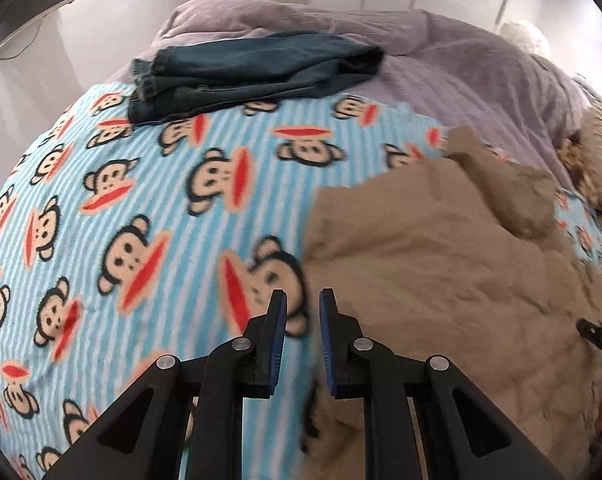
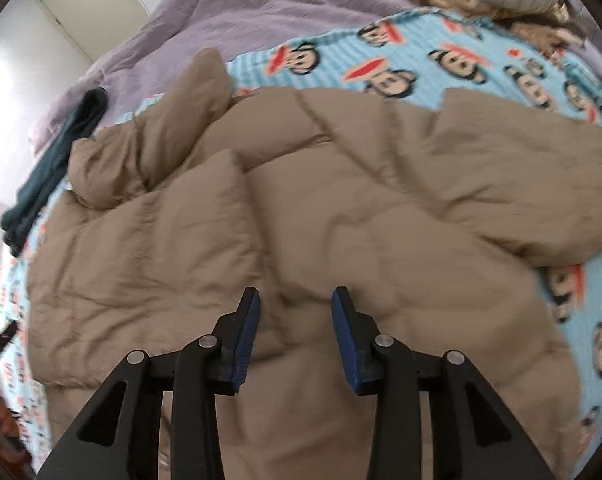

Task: Fold large clothes
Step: 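Lay the lifted side panel over the jacket center and open the left tool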

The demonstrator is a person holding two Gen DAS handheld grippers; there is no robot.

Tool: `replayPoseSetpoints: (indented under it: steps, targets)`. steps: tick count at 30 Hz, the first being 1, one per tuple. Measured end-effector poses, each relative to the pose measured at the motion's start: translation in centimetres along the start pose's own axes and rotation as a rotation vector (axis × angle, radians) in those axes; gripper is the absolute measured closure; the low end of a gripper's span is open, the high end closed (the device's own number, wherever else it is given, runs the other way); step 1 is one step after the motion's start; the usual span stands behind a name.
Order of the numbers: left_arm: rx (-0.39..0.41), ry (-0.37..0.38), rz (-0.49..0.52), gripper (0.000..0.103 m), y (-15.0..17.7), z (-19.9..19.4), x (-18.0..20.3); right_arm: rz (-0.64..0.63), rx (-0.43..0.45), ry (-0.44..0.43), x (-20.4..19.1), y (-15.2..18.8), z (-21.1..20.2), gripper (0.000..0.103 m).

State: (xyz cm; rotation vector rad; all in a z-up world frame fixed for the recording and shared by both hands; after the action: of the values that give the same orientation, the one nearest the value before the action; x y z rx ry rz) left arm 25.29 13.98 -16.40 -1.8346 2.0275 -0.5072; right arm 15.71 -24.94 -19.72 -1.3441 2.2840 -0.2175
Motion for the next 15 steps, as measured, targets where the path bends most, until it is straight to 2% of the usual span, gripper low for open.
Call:
replayPoseSetpoints:
  steps: [2, 4, 5, 8, 12, 15]
  targets:
    - [-0.005, 0.015, 0.019, 0.084, 0.7, -0.2, 1.2, -0.007, -0.005, 0.01, 0.3, 0.1, -0.5, 0.062]
    - [-0.029, -0.003, 0.038, 0.084, 1.4, 0.4, 2.1, -0.002, -0.013, 0.005, 0.3, 0.5, -1.0, 0.062]
    - [-0.053, -0.02, 0.037, 0.084, 1.8, 0.8, 2.5, 0.002, -0.016, -0.001, 0.5, 0.8, -1.5, 0.062]
    - [-0.085, -0.007, 0.006, 0.084, 3.0, 0.3, 3.3, 0.017, -0.049, -0.036, 0.8, 1.9, -2.7, 0.061]
    - [-0.094, -0.008, 0.036, 0.084, 4.2, -1.5, 4.9, 0.039, -0.081, -0.08, 1.4, 3.9, -4.3, 0.047]
    - [-0.11, -0.009, 0.065, 0.084, 5.1, -3.0, 6.5, 0.066, -0.097, -0.1, 2.0, 5.0, -5.4, 0.046]
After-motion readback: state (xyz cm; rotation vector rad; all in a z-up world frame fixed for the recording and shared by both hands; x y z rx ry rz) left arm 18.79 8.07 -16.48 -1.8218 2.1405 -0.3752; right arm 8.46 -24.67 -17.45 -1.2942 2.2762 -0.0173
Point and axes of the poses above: each gripper's, at about its wrist camera, not at the fingertips, and z roughly the way its jaws point, x to its right, y to its underside, the point moved 3 cm from there along z, roughly the way its jaws point, and after that the axes turned 9 degrees about -y, right-handed, at the moved point
